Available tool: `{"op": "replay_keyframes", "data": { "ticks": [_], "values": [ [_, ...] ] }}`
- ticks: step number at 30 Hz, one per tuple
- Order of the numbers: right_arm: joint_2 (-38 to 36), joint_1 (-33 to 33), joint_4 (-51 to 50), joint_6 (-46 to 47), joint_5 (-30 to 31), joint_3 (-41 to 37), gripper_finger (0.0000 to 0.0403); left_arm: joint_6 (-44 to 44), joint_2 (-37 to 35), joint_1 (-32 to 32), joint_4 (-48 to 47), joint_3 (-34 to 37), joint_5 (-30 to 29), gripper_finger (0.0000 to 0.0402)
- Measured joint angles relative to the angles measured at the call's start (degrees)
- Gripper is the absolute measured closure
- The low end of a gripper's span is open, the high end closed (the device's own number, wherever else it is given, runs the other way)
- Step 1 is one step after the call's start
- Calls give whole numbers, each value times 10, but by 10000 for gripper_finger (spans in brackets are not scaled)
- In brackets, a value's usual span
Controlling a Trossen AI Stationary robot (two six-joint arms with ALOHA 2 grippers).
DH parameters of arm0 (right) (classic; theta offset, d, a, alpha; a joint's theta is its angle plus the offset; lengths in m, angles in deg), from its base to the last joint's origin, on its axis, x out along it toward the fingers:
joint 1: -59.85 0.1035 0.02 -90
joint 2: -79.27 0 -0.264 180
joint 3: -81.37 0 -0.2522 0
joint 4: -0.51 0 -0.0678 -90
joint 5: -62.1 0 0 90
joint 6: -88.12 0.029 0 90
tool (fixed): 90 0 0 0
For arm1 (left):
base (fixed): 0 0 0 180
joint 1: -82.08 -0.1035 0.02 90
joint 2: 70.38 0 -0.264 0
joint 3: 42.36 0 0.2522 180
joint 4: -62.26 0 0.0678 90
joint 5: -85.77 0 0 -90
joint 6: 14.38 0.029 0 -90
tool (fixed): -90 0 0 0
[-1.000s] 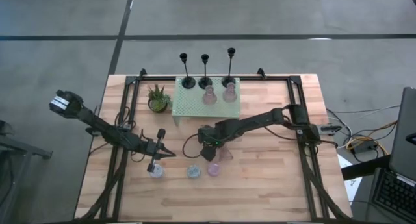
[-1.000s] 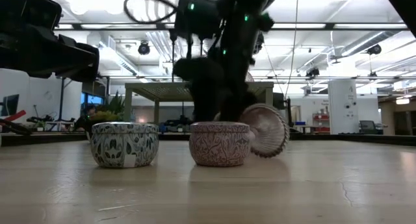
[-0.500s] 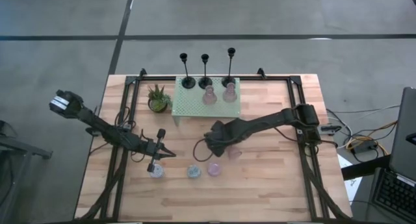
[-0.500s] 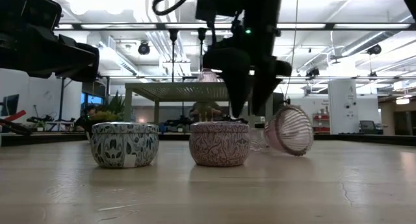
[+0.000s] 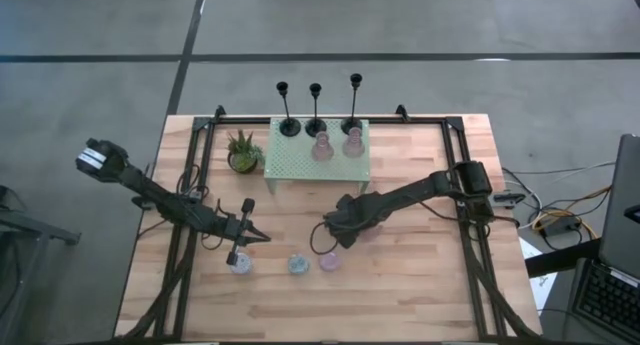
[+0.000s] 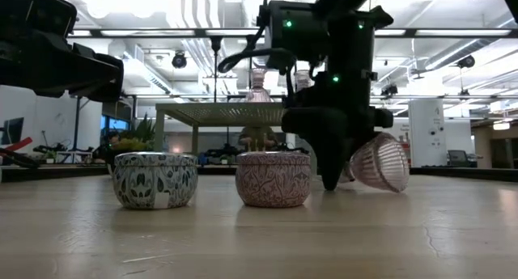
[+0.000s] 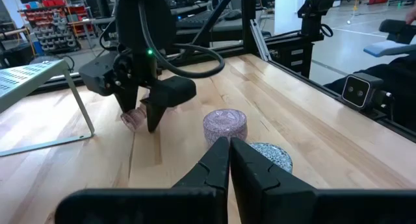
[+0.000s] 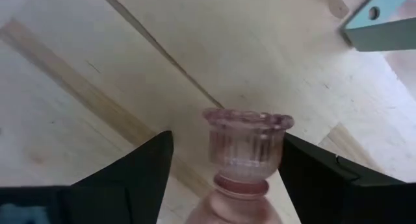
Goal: Pick & Place candle stick holders
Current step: Put the transparent pink candle holder on the shelf aligned with the black candle holder
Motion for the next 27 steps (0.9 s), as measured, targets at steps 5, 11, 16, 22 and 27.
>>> {"op": "replay_keyframes", "data": {
  "ticks": [5,11,16,22,27],
  "values": [
    [-2,0,13,8,-13,-13,155,0,0,0,0,0,0,385],
    [0,4,14,-5,-14,-5,190,0,0,0,0,0,0,383],
    [2,6,14,-24,-17,7,237,0,0,0,0,0,0,385],
    [2,8,23,-33,-14,10,277,0,0,0,0,0,0,383],
    [2,16,79,-58,-15,13,277,0,0,0,0,0,0,385]
  ]
}}
